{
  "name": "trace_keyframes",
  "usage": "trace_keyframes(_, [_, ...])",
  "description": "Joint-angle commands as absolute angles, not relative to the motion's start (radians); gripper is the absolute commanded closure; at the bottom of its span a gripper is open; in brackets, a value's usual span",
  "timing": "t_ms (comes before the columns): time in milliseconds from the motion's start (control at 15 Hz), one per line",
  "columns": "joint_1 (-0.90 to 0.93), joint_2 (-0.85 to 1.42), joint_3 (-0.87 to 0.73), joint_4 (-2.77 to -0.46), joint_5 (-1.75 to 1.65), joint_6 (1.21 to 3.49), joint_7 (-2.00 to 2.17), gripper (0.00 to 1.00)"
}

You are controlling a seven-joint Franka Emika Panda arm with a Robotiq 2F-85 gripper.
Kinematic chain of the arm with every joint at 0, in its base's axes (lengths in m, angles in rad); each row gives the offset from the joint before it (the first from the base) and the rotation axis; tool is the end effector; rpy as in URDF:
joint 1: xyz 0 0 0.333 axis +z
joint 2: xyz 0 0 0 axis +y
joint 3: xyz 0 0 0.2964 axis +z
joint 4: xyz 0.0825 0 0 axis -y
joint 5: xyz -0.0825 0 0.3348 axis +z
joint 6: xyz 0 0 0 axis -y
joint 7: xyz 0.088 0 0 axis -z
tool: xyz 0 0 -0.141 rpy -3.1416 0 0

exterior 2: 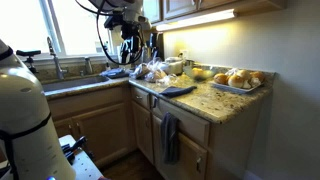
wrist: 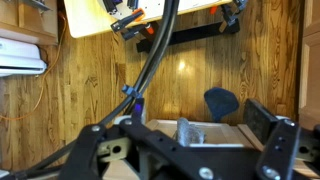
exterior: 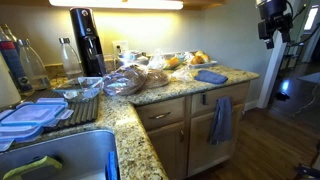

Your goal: Hang the cloth on the drawer

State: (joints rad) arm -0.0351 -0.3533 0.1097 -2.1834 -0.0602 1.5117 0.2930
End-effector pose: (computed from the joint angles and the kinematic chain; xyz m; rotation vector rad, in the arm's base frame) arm 0.3588 0.0209 0.4719 2.9367 -0.3319 -0.4440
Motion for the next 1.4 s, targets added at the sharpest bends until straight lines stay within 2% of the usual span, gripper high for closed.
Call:
trace_keyframes(0, [-0.022, -0.352, 0.098, -2.182, -0.063, 1.510, 0.296, 0.00])
trace_keyframes(1000, [-0.022, -0.352, 0.098, -2.182, -0.063, 1.510, 0.296, 0.00])
trace_keyframes(1333, [-0.020, -0.315, 0.089, -2.183, -0.079, 1.660, 0.256, 0.00])
